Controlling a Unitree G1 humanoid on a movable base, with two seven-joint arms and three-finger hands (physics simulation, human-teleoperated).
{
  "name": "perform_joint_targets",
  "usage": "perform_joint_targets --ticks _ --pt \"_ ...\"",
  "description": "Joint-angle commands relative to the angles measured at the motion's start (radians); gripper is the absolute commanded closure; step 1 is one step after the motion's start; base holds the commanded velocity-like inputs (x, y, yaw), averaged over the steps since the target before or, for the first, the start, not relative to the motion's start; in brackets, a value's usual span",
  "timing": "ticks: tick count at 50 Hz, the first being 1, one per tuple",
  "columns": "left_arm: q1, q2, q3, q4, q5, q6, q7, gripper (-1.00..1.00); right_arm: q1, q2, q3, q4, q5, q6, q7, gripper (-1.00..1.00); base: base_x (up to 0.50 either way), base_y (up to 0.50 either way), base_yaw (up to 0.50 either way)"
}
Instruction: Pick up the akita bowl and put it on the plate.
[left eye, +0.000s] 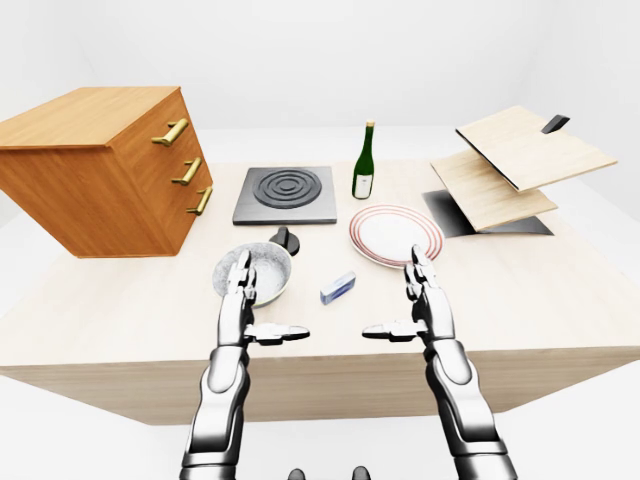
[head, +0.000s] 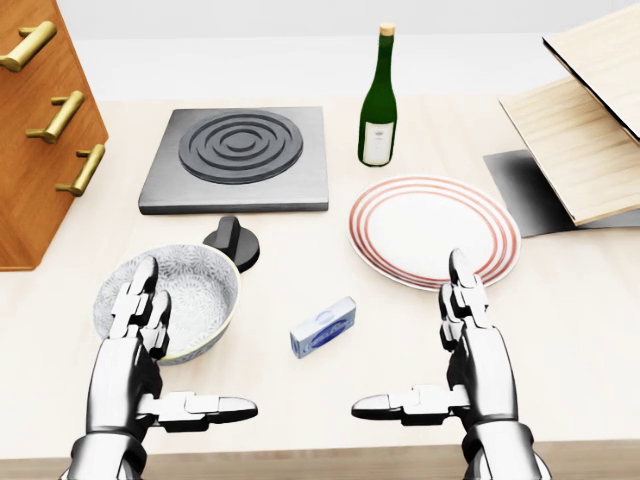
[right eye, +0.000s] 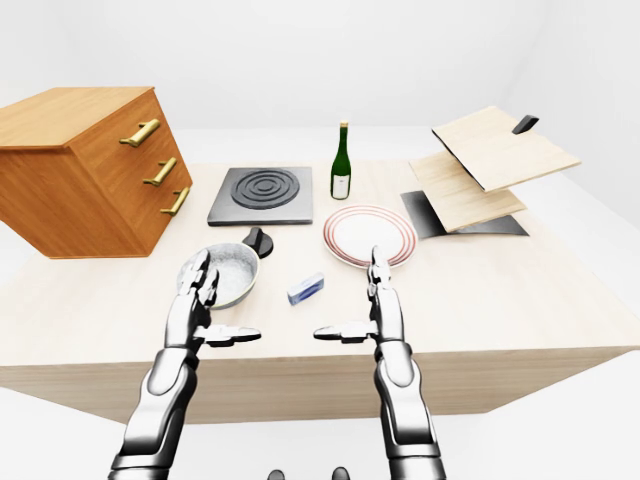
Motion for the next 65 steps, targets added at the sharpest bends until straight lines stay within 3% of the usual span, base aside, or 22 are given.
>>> perform_joint_targets --ticks 1,12,14,15,16,18,20,22,23,24,26,27,28,31,36,38,49,65 --pt "-0.003 0.012 0.022 0.001 -0.010 -0.001 -0.022 -0.96 0.003 -0.011 -0.019 0.004 0.002 -0.003 0.025 -1.00 0.00 0.00 0.00" --pt "0.003 0.010 0.017 -0.021 -0.004 0.004 -0.025 -0.96 0.008 -0.012 -0.017 -0.031 -0.008 0.008 0.028 -1.00 0.00 0.00 0.00" --pt "0.011 0.010 0.020 -0.081 0.015 0.023 0.001 -0.95 0.016 -0.011 -0.019 -0.108 0.005 0.043 0.035 -1.00 0.00 0.00 0.00" --pt "0.031 0.026 0.003 -0.342 0.071 0.089 0.009 -0.96 0.009 -0.007 -0.035 -0.311 0.070 0.088 0.042 -1.00 0.00 0.00 0.00" --pt "0.010 0.023 0.007 -0.558 0.082 0.089 0.009 -0.96 -0.012 -0.003 -0.057 -0.461 0.134 0.088 0.030 -1.00 0.00 0.00 0.00" --pt "-0.169 0.053 0.041 -0.957 0.113 0.089 -0.007 -0.96 -0.112 -0.022 -0.132 -0.758 0.263 0.088 -0.054 -1.00 0.00 0.00 0.00" --pt "-0.326 0.079 0.102 -1.043 0.064 0.089 0.004 -0.95 -0.183 -0.056 -0.183 -0.898 0.344 0.088 -0.113 -1.00 0.00 0.00 0.00" --pt "-0.394 0.149 0.124 -1.049 -0.006 0.089 0.063 -0.95 -0.227 -0.089 -0.218 -0.967 0.424 0.088 -0.176 -1.00 0.00 0.00 0.00" --pt "-0.460 0.211 0.161 -1.049 -0.111 0.089 0.142 -0.96 -0.275 -0.110 -0.264 -1.025 0.504 0.088 -0.237 -1.00 0.00 0.00 0.00" --pt "-0.459 0.301 0.172 -1.049 -0.261 0.089 0.260 -0.95 -0.295 -0.140 -0.282 -1.043 0.559 0.088 -0.281 -1.00 0.00 0.00 0.00" --pt "-0.427 0.566 0.172 -1.050 -0.585 0.089 0.538 -0.95 -0.325 -0.218 -0.301 -1.049 0.692 0.088 -0.389 -1.00 0.00 0.00 0.00" --pt "-0.416 0.679 0.166 -1.050 -0.693 0.089 0.538 -0.95 -0.328 -0.256 -0.301 -1.049 0.740 0.088 -0.434 -1.00 0.00 0.00 0.00" --pt "-0.414 0.751 0.155 -1.050 -0.757 0.089 0.538 -0.95 -0.329 -0.291 -0.290 -1.050 0.758 0.088 -0.462 -1.00 0.00 0.00 0.00" --pt "-0.383 0.759 0.115 -1.050 -0.729 0.089 0.538 -0.95 -0.300 -0.283 -0.248 -1.050 0.719 0.088 -0.453 -1.00 0.00 0.00 0.00" --pt "-0.393 0.741 0.140 -1.050 -0.744 0.089 0.538 -0.95 -0.288 -0.272 -0.229 -1.050 0.704 0.088 -0.444 -1.00 0.00 0.00 0.00" --pt "-0.389 0.783 0.158 -1.050 -0.786 0.089 0.538 -0.95 -0.261 -0.240 -0.184 -1.050 0.651 0.088 -0.405 -1.00 0.00 0.00 0.00" --pt "-0.389 0.828 0.159 -1.050 -0.823 0.089 0.538 -0.96 -0.264 -0.226 -0.189 -1.050 0.645 0.088 -0.393 -1.00 0.00 0.00 0.00" --pt "-0.389 0.827 0.155 -1.050 -0.819 0.089 0.538 -0.95 -0.255 -0.239 -0.183 -1.050 0.646 0.088 -0.388 -1.00 0.03 0.00 0.00"
